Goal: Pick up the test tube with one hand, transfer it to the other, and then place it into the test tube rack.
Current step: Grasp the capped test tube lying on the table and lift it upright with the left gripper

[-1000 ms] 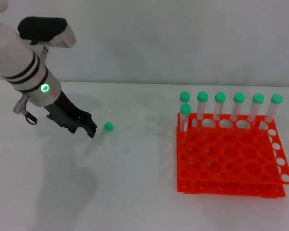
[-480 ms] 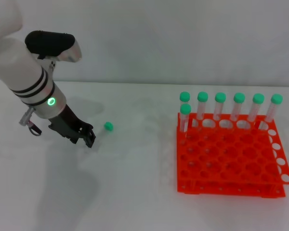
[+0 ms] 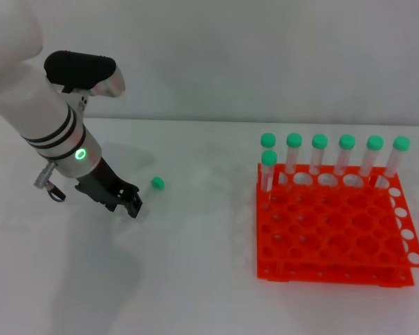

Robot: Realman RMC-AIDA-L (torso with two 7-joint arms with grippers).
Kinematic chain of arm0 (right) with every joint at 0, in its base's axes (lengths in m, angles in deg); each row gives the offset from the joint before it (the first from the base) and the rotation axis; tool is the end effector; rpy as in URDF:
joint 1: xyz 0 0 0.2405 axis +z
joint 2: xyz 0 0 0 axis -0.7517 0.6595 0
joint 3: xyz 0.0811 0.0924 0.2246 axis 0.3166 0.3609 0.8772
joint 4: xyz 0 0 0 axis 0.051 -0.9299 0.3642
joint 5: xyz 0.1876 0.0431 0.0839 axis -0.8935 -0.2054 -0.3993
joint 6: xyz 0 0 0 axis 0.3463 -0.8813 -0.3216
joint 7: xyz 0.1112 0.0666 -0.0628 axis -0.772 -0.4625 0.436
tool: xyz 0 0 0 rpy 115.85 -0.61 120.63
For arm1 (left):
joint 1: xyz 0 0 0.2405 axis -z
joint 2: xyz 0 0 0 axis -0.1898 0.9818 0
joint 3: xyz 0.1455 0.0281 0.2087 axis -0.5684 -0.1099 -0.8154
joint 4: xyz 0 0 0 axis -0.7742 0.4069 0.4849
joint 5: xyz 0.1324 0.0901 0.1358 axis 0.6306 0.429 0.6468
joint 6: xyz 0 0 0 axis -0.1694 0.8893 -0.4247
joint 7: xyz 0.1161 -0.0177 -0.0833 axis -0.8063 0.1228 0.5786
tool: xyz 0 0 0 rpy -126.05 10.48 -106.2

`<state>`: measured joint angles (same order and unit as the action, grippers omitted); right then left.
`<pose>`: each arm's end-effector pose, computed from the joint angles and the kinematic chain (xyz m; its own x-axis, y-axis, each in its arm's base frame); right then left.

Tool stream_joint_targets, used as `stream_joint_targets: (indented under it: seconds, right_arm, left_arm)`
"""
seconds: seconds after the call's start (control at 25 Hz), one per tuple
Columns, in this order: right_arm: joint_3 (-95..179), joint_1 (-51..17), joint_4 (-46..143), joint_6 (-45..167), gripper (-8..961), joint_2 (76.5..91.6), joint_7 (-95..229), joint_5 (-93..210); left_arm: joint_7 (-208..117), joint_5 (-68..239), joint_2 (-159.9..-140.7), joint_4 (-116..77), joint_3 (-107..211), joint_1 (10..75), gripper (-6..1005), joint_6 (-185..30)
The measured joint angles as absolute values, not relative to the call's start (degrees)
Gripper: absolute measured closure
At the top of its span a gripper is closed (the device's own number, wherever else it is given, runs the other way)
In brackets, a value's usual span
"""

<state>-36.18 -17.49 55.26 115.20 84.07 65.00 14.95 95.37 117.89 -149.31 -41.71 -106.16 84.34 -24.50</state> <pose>0.3446 0.3894 0.1128 0.7250 0.2405 -0.6454 -0.6886 0.2369 -0.6853 -0.2272 0.4517 0.0068 0.4172 0.9085 -0.0224 0.7182 -0.3447 -0.6044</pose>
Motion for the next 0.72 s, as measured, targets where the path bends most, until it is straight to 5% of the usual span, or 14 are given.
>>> stream_joint_targets:
  seconds: [0.72]
  right_arm:
    - [-36.2, -17.4, 55.3, 115.2, 201, 83.99, 64.8, 14.9]
  left_arm:
    - [94.9, 117.6, -149.38, -38.6, -106.2, 83.5, 643, -27.3]
